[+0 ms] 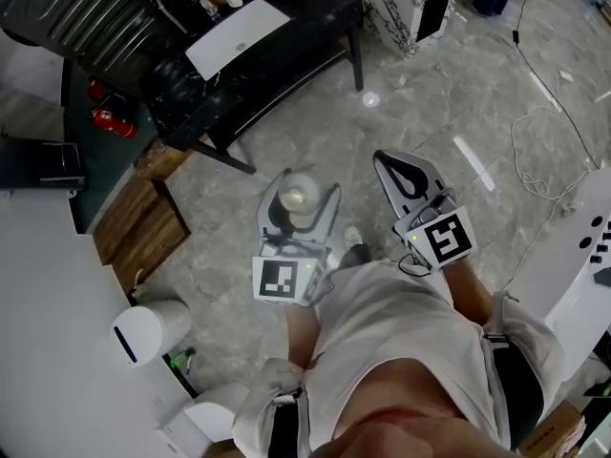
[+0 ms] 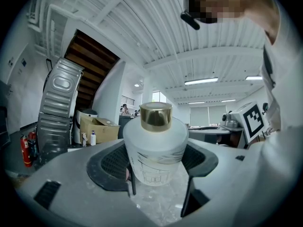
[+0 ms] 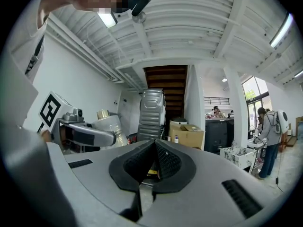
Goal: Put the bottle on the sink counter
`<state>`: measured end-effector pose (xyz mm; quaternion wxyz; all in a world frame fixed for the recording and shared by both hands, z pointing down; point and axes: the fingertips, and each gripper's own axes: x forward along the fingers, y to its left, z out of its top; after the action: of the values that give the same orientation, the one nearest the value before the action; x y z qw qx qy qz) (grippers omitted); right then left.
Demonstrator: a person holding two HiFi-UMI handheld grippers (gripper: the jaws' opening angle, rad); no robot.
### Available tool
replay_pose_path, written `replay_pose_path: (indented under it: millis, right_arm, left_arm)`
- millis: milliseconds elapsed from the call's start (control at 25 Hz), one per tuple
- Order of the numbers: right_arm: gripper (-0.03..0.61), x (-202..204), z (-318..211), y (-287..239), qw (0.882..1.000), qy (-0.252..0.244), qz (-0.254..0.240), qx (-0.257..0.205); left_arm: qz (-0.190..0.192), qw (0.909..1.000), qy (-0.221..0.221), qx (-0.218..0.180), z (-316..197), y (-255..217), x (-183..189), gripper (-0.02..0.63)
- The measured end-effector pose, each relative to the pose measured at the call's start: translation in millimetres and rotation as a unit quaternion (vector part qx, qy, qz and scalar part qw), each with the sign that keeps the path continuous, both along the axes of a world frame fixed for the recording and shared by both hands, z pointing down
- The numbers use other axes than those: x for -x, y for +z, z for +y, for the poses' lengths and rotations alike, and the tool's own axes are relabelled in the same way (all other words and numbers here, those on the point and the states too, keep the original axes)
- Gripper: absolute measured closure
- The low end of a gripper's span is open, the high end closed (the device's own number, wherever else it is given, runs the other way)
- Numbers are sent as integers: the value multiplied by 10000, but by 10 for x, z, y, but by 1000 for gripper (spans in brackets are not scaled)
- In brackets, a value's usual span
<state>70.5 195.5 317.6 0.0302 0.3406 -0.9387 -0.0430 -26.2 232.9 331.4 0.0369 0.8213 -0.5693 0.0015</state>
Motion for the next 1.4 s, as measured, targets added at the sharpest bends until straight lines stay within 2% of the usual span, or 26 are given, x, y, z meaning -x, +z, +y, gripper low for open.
replay_pose_path:
  millis: [320,520,920,1400]
  right_arm:
    - [580,378,-334,26,9998,67,149,-81]
    - [580,558,-499,31,9997,199,111,33]
    - [580,733,-917,121,9992,340,133,159]
    - [580,897,-1753,140,9998,89,127,152]
  left_arm:
    - [100,9999,40,-62,-386,1,384,290]
    - [112,9998,151,-91,-583,-19,532,290]
    - [118,9993,342,-50,-1023,32,654,290]
    - [103,9997,188,78,-1818,97,780,290]
